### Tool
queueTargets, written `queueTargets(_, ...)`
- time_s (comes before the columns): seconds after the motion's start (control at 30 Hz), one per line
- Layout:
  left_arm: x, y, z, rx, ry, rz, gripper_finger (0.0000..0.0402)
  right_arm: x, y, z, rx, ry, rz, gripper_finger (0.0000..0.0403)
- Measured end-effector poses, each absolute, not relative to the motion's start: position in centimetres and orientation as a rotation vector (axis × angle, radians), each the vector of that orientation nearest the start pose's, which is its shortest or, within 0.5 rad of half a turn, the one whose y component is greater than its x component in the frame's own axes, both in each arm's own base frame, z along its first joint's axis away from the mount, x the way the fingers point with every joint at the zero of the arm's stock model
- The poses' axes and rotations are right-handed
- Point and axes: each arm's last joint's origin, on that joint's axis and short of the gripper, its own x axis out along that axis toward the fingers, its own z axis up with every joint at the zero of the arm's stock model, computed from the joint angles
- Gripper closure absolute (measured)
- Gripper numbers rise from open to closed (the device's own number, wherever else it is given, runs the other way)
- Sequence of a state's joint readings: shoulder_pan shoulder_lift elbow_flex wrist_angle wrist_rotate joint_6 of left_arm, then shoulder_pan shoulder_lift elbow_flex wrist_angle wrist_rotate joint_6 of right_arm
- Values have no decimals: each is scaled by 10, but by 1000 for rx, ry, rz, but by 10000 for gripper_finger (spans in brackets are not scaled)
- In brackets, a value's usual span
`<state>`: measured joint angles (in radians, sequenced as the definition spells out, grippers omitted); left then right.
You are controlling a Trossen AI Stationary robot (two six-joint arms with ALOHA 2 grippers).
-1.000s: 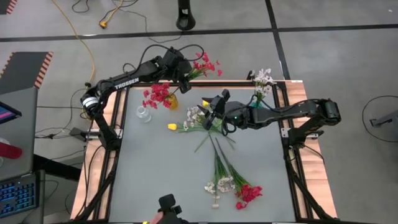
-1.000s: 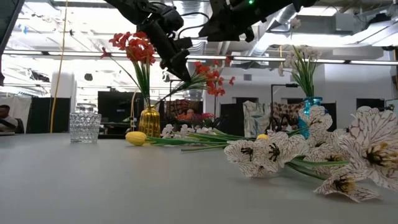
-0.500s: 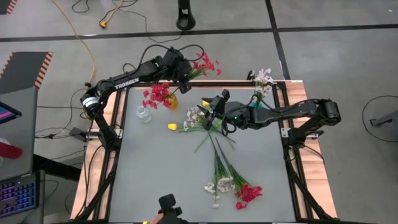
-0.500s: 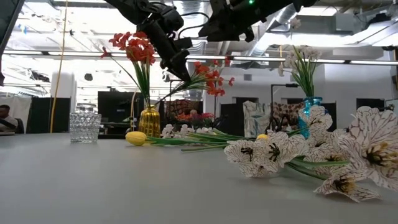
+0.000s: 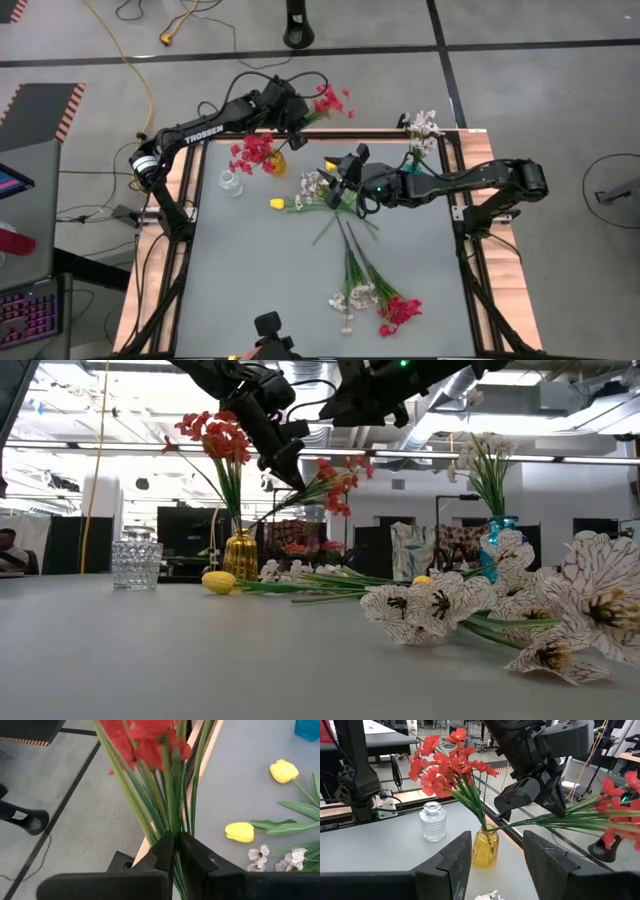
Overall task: Sort flowers into vase by color
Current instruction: Put the top red flowers into the yellow vase
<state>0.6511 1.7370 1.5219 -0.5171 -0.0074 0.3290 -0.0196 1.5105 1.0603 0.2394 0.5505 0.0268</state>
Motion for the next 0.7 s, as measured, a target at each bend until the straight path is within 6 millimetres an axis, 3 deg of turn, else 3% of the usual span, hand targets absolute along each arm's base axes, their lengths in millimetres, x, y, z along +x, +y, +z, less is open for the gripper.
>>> queueTargets(0.53, 308, 236, 307, 80, 801, 530, 401, 341, -22, 295, -30, 198, -571, 200)
queueTargets(0.7, 304, 233, 315, 89, 780, 539, 401, 341, -22, 295, -30, 198, -571, 200)
